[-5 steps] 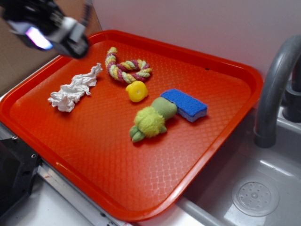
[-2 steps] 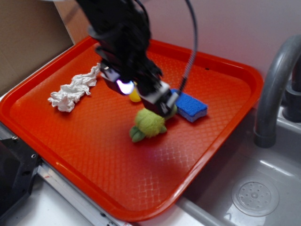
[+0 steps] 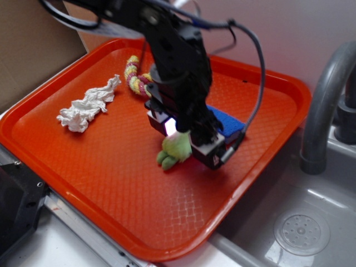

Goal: Grab the green animal.

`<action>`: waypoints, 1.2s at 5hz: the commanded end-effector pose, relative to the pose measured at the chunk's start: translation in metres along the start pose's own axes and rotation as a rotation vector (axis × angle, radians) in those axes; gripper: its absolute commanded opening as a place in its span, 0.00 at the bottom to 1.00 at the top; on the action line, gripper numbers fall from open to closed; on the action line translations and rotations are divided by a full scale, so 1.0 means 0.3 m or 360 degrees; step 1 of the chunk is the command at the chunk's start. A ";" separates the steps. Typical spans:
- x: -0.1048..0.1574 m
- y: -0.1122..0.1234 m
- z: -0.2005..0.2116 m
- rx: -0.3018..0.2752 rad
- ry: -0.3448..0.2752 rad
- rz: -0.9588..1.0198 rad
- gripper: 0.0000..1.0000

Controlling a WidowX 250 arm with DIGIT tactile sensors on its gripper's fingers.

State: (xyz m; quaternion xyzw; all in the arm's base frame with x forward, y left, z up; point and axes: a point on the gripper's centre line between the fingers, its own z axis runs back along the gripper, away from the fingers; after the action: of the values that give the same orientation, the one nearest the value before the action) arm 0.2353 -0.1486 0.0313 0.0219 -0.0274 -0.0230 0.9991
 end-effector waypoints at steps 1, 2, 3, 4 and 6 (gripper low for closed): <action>0.002 -0.014 -0.022 0.0008 -0.0022 0.0013 0.00; -0.006 -0.005 0.009 0.0015 -0.0054 0.0015 0.00; -0.013 0.050 0.158 0.0015 -0.0095 0.0106 0.00; -0.039 0.140 0.305 -0.0045 -0.0089 0.0256 0.00; -0.190 0.386 0.580 -0.0062 -0.0272 0.0658 0.00</action>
State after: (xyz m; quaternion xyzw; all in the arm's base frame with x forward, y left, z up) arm 0.1768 -0.0325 0.1978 0.0021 -0.1002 0.1810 0.9784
